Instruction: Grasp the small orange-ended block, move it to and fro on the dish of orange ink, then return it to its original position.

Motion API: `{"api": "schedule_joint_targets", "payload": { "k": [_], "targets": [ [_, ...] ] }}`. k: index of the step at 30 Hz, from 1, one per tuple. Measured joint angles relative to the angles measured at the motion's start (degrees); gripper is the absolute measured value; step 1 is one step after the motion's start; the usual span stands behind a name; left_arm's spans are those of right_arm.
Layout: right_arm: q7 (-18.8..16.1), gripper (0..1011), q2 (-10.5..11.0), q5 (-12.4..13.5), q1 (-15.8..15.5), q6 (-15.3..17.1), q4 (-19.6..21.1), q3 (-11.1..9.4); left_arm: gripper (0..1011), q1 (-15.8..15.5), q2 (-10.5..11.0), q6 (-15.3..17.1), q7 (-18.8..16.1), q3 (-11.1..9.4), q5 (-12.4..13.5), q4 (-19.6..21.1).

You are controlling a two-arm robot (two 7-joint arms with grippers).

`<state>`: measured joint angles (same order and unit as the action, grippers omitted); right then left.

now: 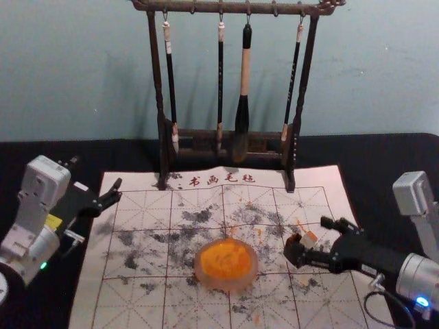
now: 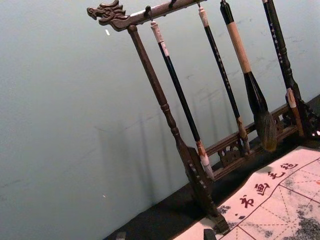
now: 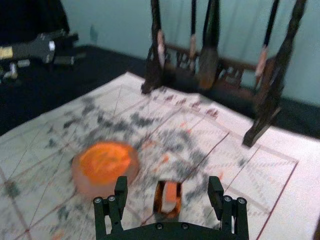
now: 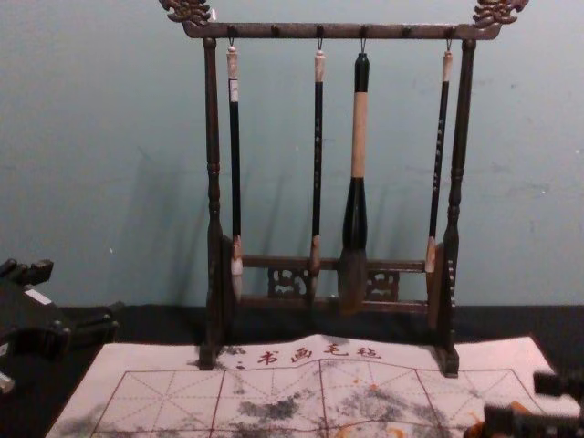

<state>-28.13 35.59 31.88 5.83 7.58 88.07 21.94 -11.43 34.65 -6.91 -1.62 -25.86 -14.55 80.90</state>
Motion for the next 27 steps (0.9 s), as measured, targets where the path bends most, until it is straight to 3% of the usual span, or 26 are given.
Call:
{"api": "schedule_joint_targets", "payload": {
  "k": [4, 7, 12, 21, 27],
  "targets": [
    [3.39, 1000, -1.09, -0.54, -1.79, -3.39, 1.48, -2.15, 1001, 0.0, 0.0, 0.0, 0.0, 0.0, 0.0, 0.0],
    [10.56, 1000, -3.59, -2.65, -4.8, -8.59, 3.51, -5.77, 1001, 0.0, 0.0, 0.0, 0.0, 0.0, 0.0, 0.0],
    [18.92, 1000, -6.4, -7.2, -7.17, -12.56, 4.7, -8.85, 1001, 0.0, 0.0, 0.0, 0.0, 0.0, 0.0, 0.0],
    [23.94, 1000, -9.39, -10.35, -8.24, -9.89, 2.44, -10.06, 1001, 0.0, 0.0, 0.0, 0.0, 0.0, 0.0, 0.0],
    [24.28, 1000, -10.93, -11.02, -8.22, -8.93, 0.28, -10.18, 1002, 0.0, 0.0, 0.0, 0.0, 0.0, 0.0, 0.0]
  ]
}}
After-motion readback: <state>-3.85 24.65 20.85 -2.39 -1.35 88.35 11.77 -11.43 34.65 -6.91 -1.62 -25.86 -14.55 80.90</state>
